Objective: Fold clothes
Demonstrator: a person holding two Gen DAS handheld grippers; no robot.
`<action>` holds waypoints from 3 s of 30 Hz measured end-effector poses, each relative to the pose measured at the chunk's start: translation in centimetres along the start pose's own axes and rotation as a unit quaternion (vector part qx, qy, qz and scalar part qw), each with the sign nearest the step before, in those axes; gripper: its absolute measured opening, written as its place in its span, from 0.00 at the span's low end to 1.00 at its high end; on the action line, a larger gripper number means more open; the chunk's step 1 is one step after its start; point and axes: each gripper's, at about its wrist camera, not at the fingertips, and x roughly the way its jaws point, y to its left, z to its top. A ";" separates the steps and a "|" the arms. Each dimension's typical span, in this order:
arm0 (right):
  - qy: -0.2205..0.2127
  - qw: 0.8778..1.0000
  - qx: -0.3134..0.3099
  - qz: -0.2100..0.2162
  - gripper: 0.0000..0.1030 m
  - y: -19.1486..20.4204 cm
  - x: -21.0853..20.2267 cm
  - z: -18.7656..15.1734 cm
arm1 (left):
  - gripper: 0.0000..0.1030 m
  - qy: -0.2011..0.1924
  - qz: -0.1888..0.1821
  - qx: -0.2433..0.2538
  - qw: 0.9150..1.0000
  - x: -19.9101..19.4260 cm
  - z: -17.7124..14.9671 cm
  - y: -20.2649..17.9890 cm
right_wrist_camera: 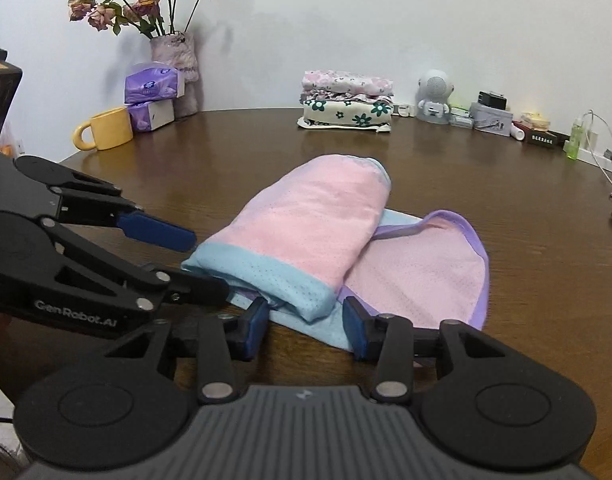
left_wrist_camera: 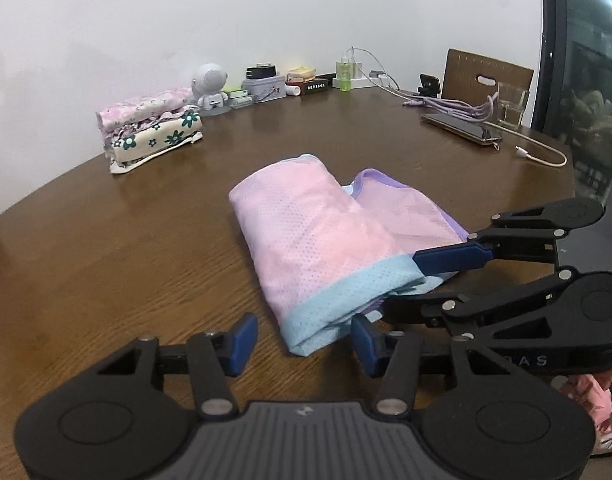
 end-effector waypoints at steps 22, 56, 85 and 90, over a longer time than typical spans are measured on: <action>0.009 0.999 0.049 0.014 0.13 -0.8 -0.1 -0.1 | 0.15 -0.026 -0.007 -0.034 0.999 -0.8 -0.6 1.6; 0.005 0.964 0.257 0.070 0.41 -6.5 2.9 2.2 | 0.42 0.028 -0.138 -0.258 0.956 2.9 2.6 8.0; 0.014 0.951 0.301 0.067 0.25 -8.9 6.3 3.7 | 0.30 0.057 -0.117 -0.315 0.940 6.6 6.0 10.1; 0.014 0.951 0.304 0.058 0.51 -9.3 6.7 4.1 | 0.39 0.065 -0.134 -0.322 0.935 7.3 6.6 10.3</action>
